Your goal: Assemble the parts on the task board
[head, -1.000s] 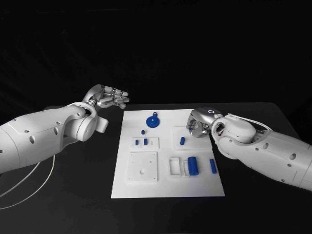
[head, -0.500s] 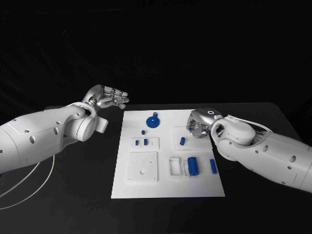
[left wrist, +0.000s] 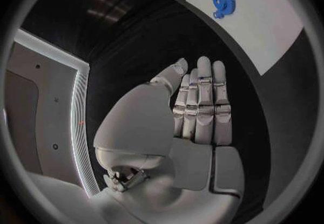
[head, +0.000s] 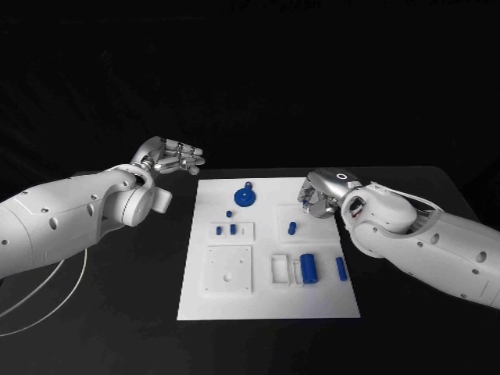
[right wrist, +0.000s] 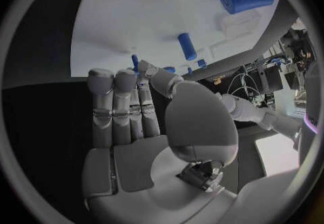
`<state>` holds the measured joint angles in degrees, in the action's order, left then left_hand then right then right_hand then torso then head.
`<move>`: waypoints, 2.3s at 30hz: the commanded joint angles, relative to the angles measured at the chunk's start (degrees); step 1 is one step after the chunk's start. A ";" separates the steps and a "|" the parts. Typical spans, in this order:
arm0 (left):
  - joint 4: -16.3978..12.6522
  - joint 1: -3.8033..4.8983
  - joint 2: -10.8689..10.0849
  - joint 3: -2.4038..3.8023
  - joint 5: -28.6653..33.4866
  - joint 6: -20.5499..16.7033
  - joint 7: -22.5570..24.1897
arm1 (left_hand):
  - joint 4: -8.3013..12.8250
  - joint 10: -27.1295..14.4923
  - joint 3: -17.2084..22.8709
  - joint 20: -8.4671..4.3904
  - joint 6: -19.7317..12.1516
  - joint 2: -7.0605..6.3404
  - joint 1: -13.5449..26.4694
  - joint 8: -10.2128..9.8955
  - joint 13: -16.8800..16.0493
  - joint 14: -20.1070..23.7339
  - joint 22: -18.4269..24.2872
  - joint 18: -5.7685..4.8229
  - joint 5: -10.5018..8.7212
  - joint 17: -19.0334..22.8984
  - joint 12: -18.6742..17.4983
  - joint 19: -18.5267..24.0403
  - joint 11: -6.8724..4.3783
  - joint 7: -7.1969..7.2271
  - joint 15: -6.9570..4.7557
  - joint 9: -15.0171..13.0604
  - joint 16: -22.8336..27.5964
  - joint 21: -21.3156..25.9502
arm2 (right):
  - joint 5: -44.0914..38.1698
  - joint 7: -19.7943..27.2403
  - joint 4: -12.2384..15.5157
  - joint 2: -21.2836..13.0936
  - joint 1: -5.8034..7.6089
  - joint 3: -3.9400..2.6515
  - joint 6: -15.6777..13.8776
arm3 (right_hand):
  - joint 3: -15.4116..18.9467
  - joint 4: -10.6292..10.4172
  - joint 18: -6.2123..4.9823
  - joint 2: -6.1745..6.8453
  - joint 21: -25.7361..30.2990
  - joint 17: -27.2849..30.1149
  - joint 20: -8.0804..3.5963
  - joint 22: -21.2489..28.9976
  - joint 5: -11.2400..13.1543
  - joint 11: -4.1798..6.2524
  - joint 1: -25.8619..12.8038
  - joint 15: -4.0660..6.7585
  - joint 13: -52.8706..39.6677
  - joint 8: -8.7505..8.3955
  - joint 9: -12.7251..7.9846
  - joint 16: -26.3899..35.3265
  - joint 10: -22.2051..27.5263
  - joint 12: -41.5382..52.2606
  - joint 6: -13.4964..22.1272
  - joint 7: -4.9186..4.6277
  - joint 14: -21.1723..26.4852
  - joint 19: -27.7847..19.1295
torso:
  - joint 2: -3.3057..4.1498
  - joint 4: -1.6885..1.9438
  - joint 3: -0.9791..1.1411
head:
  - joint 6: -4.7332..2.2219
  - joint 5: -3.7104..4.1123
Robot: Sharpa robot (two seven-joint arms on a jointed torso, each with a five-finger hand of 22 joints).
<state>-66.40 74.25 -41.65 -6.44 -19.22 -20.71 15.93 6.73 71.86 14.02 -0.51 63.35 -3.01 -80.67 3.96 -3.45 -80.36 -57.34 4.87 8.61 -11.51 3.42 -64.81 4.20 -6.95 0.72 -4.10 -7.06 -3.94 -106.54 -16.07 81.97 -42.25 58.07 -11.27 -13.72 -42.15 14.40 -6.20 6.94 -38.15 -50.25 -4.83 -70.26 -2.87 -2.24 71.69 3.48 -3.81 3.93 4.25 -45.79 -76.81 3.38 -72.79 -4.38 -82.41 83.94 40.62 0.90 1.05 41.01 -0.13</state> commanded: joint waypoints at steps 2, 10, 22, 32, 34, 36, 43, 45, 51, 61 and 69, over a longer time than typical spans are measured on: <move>0.29 0.08 0.34 0.07 0.59 0.53 0.49 | 0.09 -0.35 -0.17 0.21 0.47 0.55 -0.07 -0.32 0.06 -0.36 -0.05 -0.90 0.25 -0.05 -0.02 -0.13 0.11 -0.03 0.14 0.05 0.29 -0.02 | 0.20 1.16 1.09 -0.69 0.01 -0.56 -2.26 | 0.09 -0.36 -0.79 0.05 -0.16 -0.09 -0.41 -0.09 0.10 0.86 0.38 0.33 -0.01 -0.23 0.02 0.31 -1.25 0.23 -0.44 0.06 -0.23 2.77 | -0.04 -0.04 0.01 | -0.02 -0.15; 0.43 0.07 0.58 0.07 0.82 0.44 0.60 | 0.09 -0.35 -0.17 0.21 0.47 0.55 -0.07 -0.32 0.06 -0.36 -0.05 -0.90 0.25 -0.05 -0.02 -0.13 0.11 -0.03 0.14 0.05 0.29 -0.02 | 2.69 2.70 4.13 -1.75 0.02 -1.67 -4.32 | 0.18 -0.90 -0.83 0.21 -0.09 -0.32 -0.49 -0.20 0.10 0.89 0.63 0.40 0.00 -0.23 0.01 0.47 -1.26 0.23 -0.48 0.08 -0.34 2.81 | -0.04 -0.08 0.01 | -0.55 -0.51; -0.03 0.05 1.19 0.06 1.70 -0.45 1.22 | 0.15 -0.27 -0.26 0.23 0.56 0.58 -0.03 -0.31 0.05 -0.33 -0.30 -0.91 0.21 -0.18 -0.02 -0.03 0.10 -0.03 0.16 0.04 0.41 0.02 | 5.11 4.92 11.66 -0.18 -1.37 -1.86 -6.45 | 0.41 -1.11 -0.96 0.11 -0.04 -0.47 -0.46 -0.24 0.10 0.85 0.75 0.37 0.01 -0.24 0.00 0.58 -1.09 0.22 -0.31 0.02 -0.41 2.84 | -0.03 0.07 -0.10 | -0.48 -3.33; -0.15 0.05 1.76 0.05 2.29 -1.19 1.63 | 0.19 -0.15 -0.27 0.23 0.64 0.62 -0.07 -0.31 0.05 -0.32 -0.36 -0.92 0.26 -0.21 -0.01 0.00 0.06 0.00 0.15 0.04 0.45 0.02 | 3.82 5.59 13.67 2.48 -3.82 -0.68 -6.44 | 0.55 -1.04 -0.99 0.05 0.08 -0.50 -0.41 -0.19 0.09 0.83 0.79 0.34 0.00 -0.24 0.02 0.64 -1.04 0.22 -0.27 0.01 -0.45 2.86 | 0.04 0.12 -0.08 | -0.24 -5.12; -0.14 0.05 1.84 0.05 2.35 -1.24 1.65 | 0.19 -0.15 -0.27 0.23 0.64 0.62 -0.07 -0.31 0.05 -0.32 -0.36 -0.92 0.26 -0.21 -0.01 0.00 0.06 0.00 0.15 0.04 0.45 0.02 | 3.37 5.68 13.57 2.98 -4.34 -0.17 -6.34 | 0.56 -0.99 -1.00 0.01 0.13 -0.51 -0.41 -0.18 0.08 0.83 0.81 0.34 0.00 -0.24 0.02 0.66 -1.03 0.22 -0.27 0.02 -0.47 2.85 | 0.05 0.10 -0.08 | -0.23 -5.59; -0.13 0.05 1.91 0.05 2.37 -1.23 1.66 | 0.19 -0.15 -0.27 0.23 0.64 0.62 -0.07 -0.31 0.05 -0.32 -0.36 -0.92 0.26 -0.21 -0.01 0.00 0.06 0.00 0.15 0.04 0.45 0.02 | 3.06 5.74 13.46 3.32 -4.67 0.21 -6.28 | 0.56 -0.99 -1.00 0.01 0.13 -0.51 -0.41 -0.18 0.08 0.83 0.81 0.34 0.00 -0.24 0.02 0.66 -1.03 0.22 -0.27 0.02 -0.47 2.85 | 0.05 0.07 -0.08 | -0.36 -5.89; -0.12 0.04 2.19 0.04 2.42 -1.12 1.67 | 0.19 -0.15 -0.27 0.23 0.64 0.62 -0.07 -0.31 0.05 -0.32 -0.36 -0.92 0.26 -0.21 -0.01 0.00 0.06 0.00 0.15 0.04 0.45 0.02 | 1.50 5.77 12.93 4.56 -5.92 1.42 -6.23 | 0.55 -0.92 -1.01 -0.01 0.13 -0.52 -0.40 -0.18 0.07 0.81 0.82 0.33 0.00 -0.24 0.03 0.68 -1.01 0.22 -0.27 0.01 -0.47 2.86 | 0.09 0.05 -0.05 | 0.23 -7.08; -0.11 0.03 2.26 0.04 2.43 -1.07 1.65 | 0.20 -0.13 -0.28 0.22 0.68 0.66 -0.10 -0.31 0.05 -0.32 -0.40 -0.92 0.25 -0.22 -0.02 0.02 0.05 0.01 0.15 0.04 0.48 0.02 | 1.16 5.76 12.79 4.80 -6.18 1.67 -6.20 | 0.55 -0.92 -1.01 -0.01 0.13 -0.52 -0.40 -0.18 0.07 0.81 0.82 0.33 0.00 -0.24 0.03 0.68 -1.01 0.22 -0.27 0.01 -0.47 2.86 | 0.09 0.03 -0.05 | 0.34 -7.42; -0.10 0.02 2.46 0.04 2.44 -0.87 1.64 | 0.21 -0.11 -0.30 0.22 0.73 0.72 -0.13 -0.31 0.05 -0.32 -0.46 -0.92 0.23 -0.24 -0.02 0.04 0.04 0.02 0.15 0.05 0.51 0.02 | -0.06 5.68 12.18 5.55 -6.96 2.51 -6.11 | 0.46 -0.74 -1.01 -0.03 0.09 -0.53 -0.37 -0.21 0.07 0.81 0.74 0.33 -0.01 -0.23 0.05 0.69 -1.05 0.22 -0.32 0.02 -0.50 2.86 | 0.07 0.06 -0.07 | 0.71 -8.28; -0.05 0.00 2.61 0.04 2.46 -0.59 1.58 | 0.21 -0.11 -0.30 0.22 0.73 0.72 -0.13 -0.31 0.05 -0.32 -0.46 -0.92 0.23 -0.24 -0.02 0.04 0.04 0.02 0.15 0.05 0.51 0.02 | -2.02 5.40 11.26 6.38 -7.58 3.66 -6.09 | 0.28 -0.56 -0.99 0.00 -0.04 -0.55 -0.37 -0.27 0.06 0.81 0.65 0.33 -0.01 -0.23 0.07 0.67 -1.11 0.23 -0.38 0.04 -0.52 2.88 | 0.07 0.03 -0.13 | 1.75 -8.70; -0.13 -0.01 2.82 0.04 2.46 -0.21 1.55 | 0.18 -0.12 -0.36 0.23 0.75 0.85 -0.06 -0.31 0.05 -0.36 -0.54 -0.92 0.25 -0.28 -0.01 0.06 0.04 0.02 0.16 0.05 0.55 0.03 | -2.83 5.33 10.48 7.26 -7.79 4.16 -6.05 | 0.16 -0.50 -0.99 0.02 -0.09 -0.56 -0.37 -0.31 0.05 0.81 0.61 0.33 -0.01 -0.23 0.08 0.67 -1.10 0.23 -0.40 0.04 -0.52 2.88 | 0.06 0.06 -0.10 | 1.66 -8.91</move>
<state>-66.36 74.20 -38.97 -6.45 -17.17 -21.40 16.76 6.89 71.86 13.87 -0.51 63.76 -2.79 -80.90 3.96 -3.45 -80.36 -57.82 4.87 8.61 -11.74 3.42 -64.81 4.20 -6.95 0.72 -4.10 -6.83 -3.94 -107.65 -10.96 92.50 -35.10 50.35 -7.12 -19.76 -41.76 13.69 -6.19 7.02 -38.15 -50.72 -4.69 -70.48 -2.43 -2.23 72.05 3.64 -3.71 3.75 4.26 -45.43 -76.83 3.46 -72.89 -4.27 -82.61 84.03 40.72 0.94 0.94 42.74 -9.01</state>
